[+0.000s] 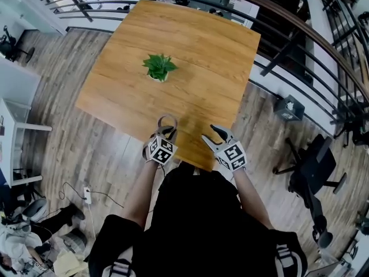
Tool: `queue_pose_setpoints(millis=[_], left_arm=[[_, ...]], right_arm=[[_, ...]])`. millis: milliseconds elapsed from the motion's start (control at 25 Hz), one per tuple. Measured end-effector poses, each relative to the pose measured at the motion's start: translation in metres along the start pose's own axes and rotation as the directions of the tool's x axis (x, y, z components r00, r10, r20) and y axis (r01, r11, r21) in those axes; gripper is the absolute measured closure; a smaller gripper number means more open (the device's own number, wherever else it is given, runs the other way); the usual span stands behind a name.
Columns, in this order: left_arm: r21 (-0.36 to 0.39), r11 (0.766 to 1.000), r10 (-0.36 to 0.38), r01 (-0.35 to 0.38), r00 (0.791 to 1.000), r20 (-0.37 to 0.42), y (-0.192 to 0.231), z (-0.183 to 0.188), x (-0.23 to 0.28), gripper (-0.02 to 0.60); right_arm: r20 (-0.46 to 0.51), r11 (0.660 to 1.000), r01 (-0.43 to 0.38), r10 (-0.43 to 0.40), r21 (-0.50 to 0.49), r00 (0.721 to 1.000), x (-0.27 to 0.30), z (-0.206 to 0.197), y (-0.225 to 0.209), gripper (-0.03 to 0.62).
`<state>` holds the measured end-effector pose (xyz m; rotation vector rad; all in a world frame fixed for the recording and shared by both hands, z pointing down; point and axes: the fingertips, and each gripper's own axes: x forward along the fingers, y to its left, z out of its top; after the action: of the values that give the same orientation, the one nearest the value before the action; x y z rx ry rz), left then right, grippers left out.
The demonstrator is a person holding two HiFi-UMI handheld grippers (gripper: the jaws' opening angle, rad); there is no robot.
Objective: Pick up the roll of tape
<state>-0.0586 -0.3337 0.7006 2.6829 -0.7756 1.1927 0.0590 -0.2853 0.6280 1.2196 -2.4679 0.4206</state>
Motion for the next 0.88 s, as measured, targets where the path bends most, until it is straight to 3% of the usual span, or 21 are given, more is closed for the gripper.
queue_pose_setpoints(millis=[480, 880], left_arm=[[-0.042, 0.992, 0.119, -0.117, 0.991, 0.054, -0.03, 0.023, -0.048, 0.523], [-0.05, 0.978, 0.206, -0.201, 0.971, 0.12, -0.047, 0.049, -0.084, 0.523]], right_arm=[[0.014, 0.997, -0.063, 0.064, -0.05, 0.998, -0.02, -0.006, -0.001, 0.375], [0.027, 0.991, -0.112, 0.114, -0.073, 0.993, -0.024, -0.009, 0.004, 0.375]])
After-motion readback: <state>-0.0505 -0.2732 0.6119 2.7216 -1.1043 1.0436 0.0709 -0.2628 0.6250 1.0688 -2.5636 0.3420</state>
